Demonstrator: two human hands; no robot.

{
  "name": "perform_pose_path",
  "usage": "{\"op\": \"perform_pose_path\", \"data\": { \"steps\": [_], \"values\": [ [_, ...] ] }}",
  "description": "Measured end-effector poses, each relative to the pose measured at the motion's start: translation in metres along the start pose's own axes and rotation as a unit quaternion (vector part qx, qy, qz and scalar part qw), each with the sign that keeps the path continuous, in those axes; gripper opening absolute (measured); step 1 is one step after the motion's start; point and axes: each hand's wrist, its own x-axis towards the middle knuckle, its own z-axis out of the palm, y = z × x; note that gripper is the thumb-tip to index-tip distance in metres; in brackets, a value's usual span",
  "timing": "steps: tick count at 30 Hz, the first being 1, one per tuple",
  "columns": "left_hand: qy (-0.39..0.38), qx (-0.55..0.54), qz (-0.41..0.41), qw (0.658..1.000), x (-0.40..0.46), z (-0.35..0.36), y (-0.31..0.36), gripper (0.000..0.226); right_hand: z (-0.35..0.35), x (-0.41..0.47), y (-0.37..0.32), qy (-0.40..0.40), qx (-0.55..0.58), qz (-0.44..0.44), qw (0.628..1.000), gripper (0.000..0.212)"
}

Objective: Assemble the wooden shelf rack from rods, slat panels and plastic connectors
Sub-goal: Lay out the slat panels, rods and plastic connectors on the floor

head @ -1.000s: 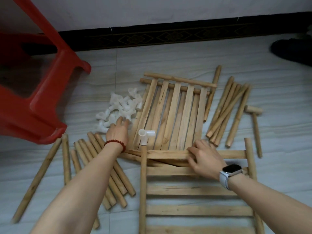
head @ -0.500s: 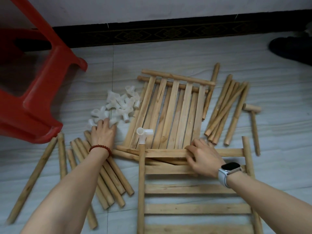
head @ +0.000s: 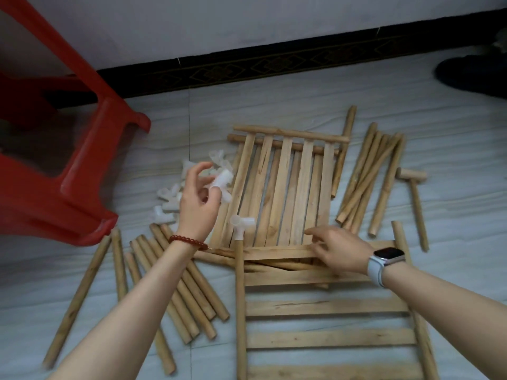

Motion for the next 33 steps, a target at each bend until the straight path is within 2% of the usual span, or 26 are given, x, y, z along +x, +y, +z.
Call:
{"op": "perform_pose_path", "data": {
  "steps": [1,3,5,7,9,12,15,16,17,19,21,23,25,27,29,33],
  "values": [
    [-0.051,-0.072,-0.07,0.994,0.0,0.006,0.011,0.028,-0.009,-0.001,-0.002,0.02,0.049,-0.001,0.999,0.041],
    [-0.153,-0.191,-0.219,0.945,-0.002,0.019,0.028,0.02,-0.028,-0.004,-0.008,0.061,0.17,-0.011,0.984,0.04],
    [-0.231,-0.232,-0.298,0.897,-0.007,0.035,0.038,0.012,-0.047,-0.01,-0.011,0.09,0.257,-0.022,0.962,0.038],
    [-0.281,-0.223,-0.328,0.874,-0.013,0.052,0.041,0.009,-0.059,-0.017,-0.01,0.084,0.309,-0.03,0.947,0.034],
    [-0.309,-0.203,-0.345,0.863,-0.018,0.071,0.043,0.011,-0.062,-0.024,-0.005,0.082,0.314,-0.036,0.945,0.026],
    [-0.318,-0.17,-0.358,0.862,-0.023,0.094,0.046,0.015,-0.056,-0.03,0.009,0.117,0.296,-0.029,0.948,0.008],
    [-0.324,-0.187,-0.374,0.849,-0.026,0.109,0.047,0.025,-0.053,-0.037,0.042,0.15,0.297,0.025,0.943,0.005],
    [-0.328,-0.169,-0.361,0.856,-0.028,0.114,0.045,0.024,-0.054,-0.04,0.056,0.167,0.315,0.057,0.933,0.004],
    [-0.335,-0.11,-0.319,0.88,-0.03,0.118,0.043,0.021,-0.054,-0.043,0.071,0.187,0.341,0.092,0.916,0.007],
    [-0.339,0.08,-0.178,0.92,-0.037,0.13,0.035,0.018,-0.055,-0.049,0.097,0.221,0.414,0.157,0.869,0.01],
    [-0.348,0.206,-0.066,0.912,-0.048,0.149,0.024,0.027,-0.052,-0.056,0.12,0.237,0.468,0.204,0.827,0.013],
    [-0.37,0.274,-0.003,0.888,-0.06,0.167,0.012,0.035,-0.045,-0.06,0.135,0.24,0.499,0.23,0.8,0.013],
    [-0.401,0.338,0.027,0.851,-0.072,0.185,0.0,0.04,-0.038,-0.063,0.146,0.241,0.508,0.239,0.792,0.011],
    [-0.424,0.388,0.026,0.818,-0.08,0.193,-0.006,0.037,-0.032,-0.063,0.152,0.246,0.509,0.237,0.79,0.023],
    [-0.42,0.396,0.033,0.816,-0.084,0.194,-0.011,0.032,-0.03,-0.061,0.154,0.253,0.508,0.233,0.79,0.027],
    [-0.405,0.371,0.046,0.834,-0.079,0.191,-0.012,0.033,-0.033,-0.052,0.159,0.272,0.473,0.239,0.803,0.03]
  ]
}}
